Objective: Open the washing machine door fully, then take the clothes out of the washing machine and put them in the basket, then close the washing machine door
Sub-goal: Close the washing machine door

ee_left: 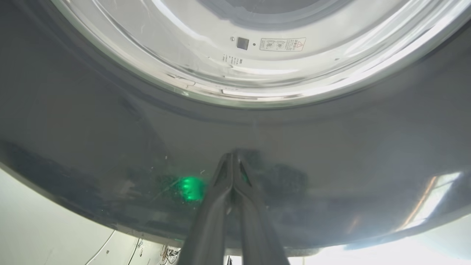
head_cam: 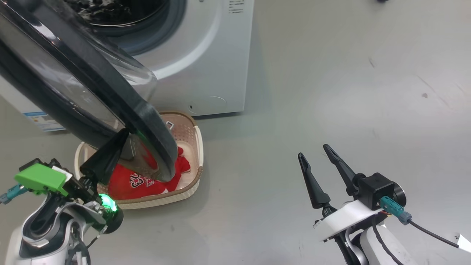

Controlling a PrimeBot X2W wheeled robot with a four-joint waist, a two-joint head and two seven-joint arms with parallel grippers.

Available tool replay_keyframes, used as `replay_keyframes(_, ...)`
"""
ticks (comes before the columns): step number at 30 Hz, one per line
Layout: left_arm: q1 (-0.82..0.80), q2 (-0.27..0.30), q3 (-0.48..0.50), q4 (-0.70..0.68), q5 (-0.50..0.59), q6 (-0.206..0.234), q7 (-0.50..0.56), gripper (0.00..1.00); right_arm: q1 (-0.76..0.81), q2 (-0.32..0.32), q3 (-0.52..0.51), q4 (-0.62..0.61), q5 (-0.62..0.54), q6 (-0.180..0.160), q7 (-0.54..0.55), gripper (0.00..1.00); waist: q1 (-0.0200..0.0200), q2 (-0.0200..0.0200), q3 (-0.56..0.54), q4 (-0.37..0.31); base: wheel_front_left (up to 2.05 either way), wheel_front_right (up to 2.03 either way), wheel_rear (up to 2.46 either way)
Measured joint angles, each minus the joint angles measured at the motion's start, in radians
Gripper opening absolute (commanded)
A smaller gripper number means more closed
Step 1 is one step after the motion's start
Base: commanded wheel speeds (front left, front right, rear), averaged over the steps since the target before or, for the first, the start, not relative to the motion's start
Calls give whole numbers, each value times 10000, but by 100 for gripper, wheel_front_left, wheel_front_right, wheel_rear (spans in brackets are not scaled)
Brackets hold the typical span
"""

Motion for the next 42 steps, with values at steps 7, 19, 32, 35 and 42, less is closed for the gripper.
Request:
replay_keyframes(7, -454, -104, 105, 153, -232, 0, -686, 0, -15, 42, -2, -104, 88, 0, 0, 100, 0, 0, 164, -662, 0, 0, 0)
replay_keyframes(19, -1499, -165, 159, 510, -309, 2, -1820, 0, -27, 90, -2, -205, 176, -2, 0, 100, 0, 0, 468, -1728, 0, 0, 0)
replay_keyframes(32, -2195, -245, -75, 980, -221, 2, -2602, 0, -27, 125, -242, -314, 267, -102, 0, 100, 0, 0, 562, -2233, 0, 0, 0)
replay_keyframes(35, -2250, -245, -190, 1083, -209, 2, -2600, 0, -26, 128, -391, -380, 267, -190, 0, 100, 0, 0, 523, -2149, 0, 0, 0)
replay_keyframes(42, -2230, -255, -794, 1252, 111, 0, -2433, 0, -23, 136, -596, -456, 244, -192, 0, 100, 0, 0, 363, -1747, 0, 0, 0)
